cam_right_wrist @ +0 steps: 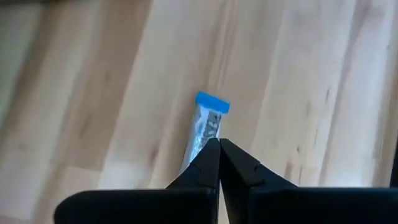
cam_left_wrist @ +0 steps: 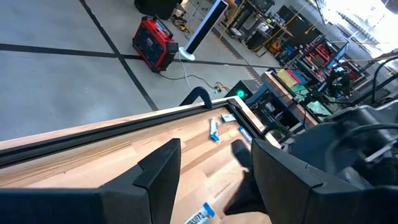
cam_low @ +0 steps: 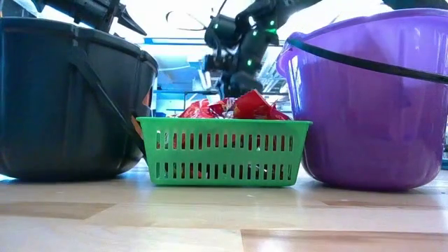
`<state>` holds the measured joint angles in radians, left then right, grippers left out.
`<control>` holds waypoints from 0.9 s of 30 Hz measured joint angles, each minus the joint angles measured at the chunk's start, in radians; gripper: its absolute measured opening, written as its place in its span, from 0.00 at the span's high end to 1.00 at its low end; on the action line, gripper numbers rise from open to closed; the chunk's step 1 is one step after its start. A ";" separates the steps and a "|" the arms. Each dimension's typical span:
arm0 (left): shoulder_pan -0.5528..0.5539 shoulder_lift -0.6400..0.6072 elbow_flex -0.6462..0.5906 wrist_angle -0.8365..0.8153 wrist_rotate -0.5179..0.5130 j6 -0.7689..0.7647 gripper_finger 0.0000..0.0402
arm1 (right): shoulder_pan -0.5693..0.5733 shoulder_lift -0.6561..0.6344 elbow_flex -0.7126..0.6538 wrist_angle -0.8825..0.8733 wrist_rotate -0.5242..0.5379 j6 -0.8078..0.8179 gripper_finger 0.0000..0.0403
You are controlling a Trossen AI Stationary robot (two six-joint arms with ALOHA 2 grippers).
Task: Sort candy by brand, put in halloween buckets
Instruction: Put the white chocolate into the black bucket
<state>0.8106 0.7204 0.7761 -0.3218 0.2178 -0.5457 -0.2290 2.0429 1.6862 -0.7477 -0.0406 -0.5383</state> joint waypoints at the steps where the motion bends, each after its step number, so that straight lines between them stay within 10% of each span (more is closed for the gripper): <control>1: 0.001 0.000 0.000 0.000 -0.004 0.000 0.54 | 0.001 -0.013 0.000 0.004 -0.014 0.010 1.00; 15: 0.001 0.000 0.000 -0.005 -0.006 0.000 0.54 | -0.123 -0.060 -0.134 -0.017 -0.191 0.682 0.97; 27: 0.001 0.000 0.000 -0.026 -0.005 0.000 0.54 | -0.183 -0.059 -0.481 0.462 -0.353 1.398 0.53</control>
<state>0.8112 0.7200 0.7757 -0.3473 0.2127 -0.5461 -0.4118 1.9842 1.2053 -0.2854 -0.3932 0.8601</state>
